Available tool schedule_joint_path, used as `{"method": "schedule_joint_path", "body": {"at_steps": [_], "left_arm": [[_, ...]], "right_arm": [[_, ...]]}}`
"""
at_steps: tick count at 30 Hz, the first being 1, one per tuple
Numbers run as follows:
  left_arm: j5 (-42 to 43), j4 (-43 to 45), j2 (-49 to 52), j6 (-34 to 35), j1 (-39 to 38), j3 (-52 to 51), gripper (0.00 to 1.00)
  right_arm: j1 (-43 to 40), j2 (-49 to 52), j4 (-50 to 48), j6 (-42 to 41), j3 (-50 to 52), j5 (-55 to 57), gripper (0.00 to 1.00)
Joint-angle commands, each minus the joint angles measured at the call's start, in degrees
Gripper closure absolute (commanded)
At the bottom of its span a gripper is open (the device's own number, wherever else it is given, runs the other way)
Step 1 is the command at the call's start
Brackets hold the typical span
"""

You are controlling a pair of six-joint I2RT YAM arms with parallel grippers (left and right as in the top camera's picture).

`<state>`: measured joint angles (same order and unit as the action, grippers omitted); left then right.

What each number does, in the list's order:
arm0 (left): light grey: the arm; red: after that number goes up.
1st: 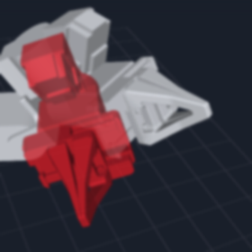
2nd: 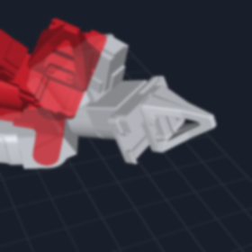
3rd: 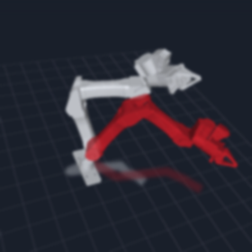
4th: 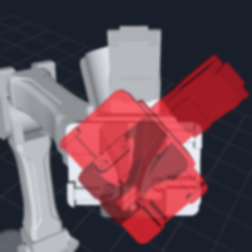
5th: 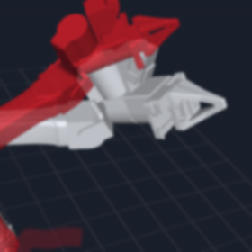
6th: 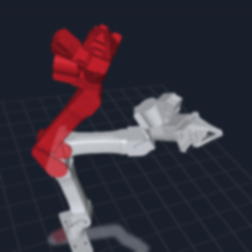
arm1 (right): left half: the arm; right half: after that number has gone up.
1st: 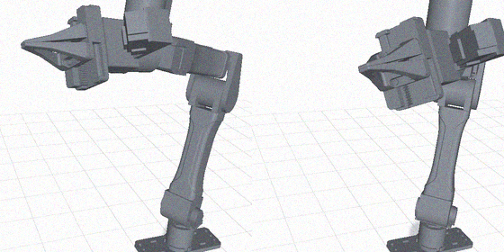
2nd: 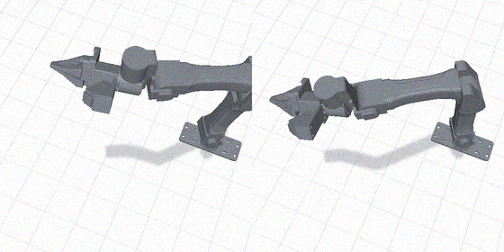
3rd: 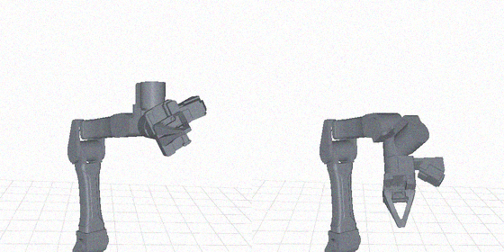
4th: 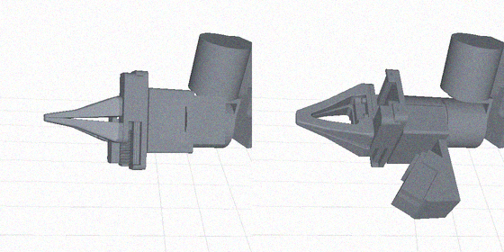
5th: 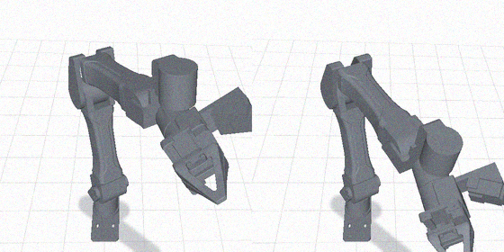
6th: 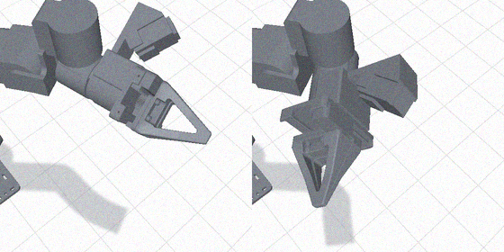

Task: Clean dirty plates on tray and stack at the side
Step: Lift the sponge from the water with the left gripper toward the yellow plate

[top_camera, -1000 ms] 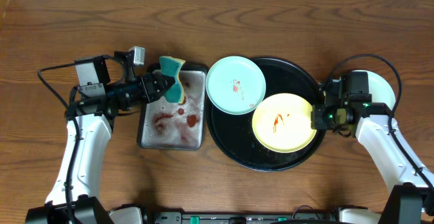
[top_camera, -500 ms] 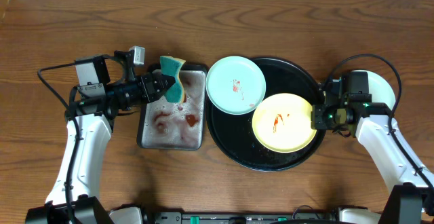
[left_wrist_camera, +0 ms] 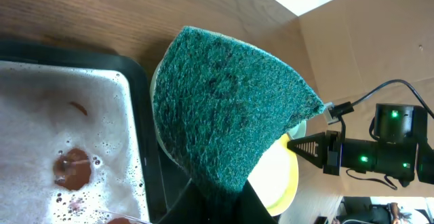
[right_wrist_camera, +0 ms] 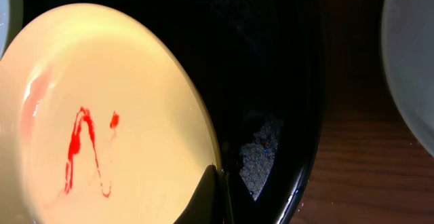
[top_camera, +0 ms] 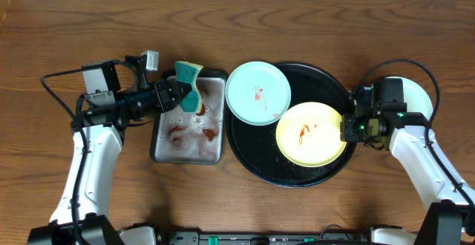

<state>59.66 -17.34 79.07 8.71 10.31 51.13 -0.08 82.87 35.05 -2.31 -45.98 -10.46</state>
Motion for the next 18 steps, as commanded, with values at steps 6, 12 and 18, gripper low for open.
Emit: {"method": "schedule_joint_path", "body": {"at_steps": [6,12,18], "left_arm": [[-5.7,-3.3,-0.3,-1.2,-1.6,-0.2,0.93],[-29.8,-8.0,-0.3,-1.2,-11.4,-0.2,0.93],[-52.2,-10.1,-0.2,0.8,-23.7,-0.2,0.93]], "right_arm": [[0.9,1.1,1.2,-0.4,0.7,-5.2,0.99],[0.9,3.4,-0.6,-0.4,3.2,-5.4,0.99],[0.9,3.8,-1.0,-0.4,3.5,-4.6,0.99]]}}
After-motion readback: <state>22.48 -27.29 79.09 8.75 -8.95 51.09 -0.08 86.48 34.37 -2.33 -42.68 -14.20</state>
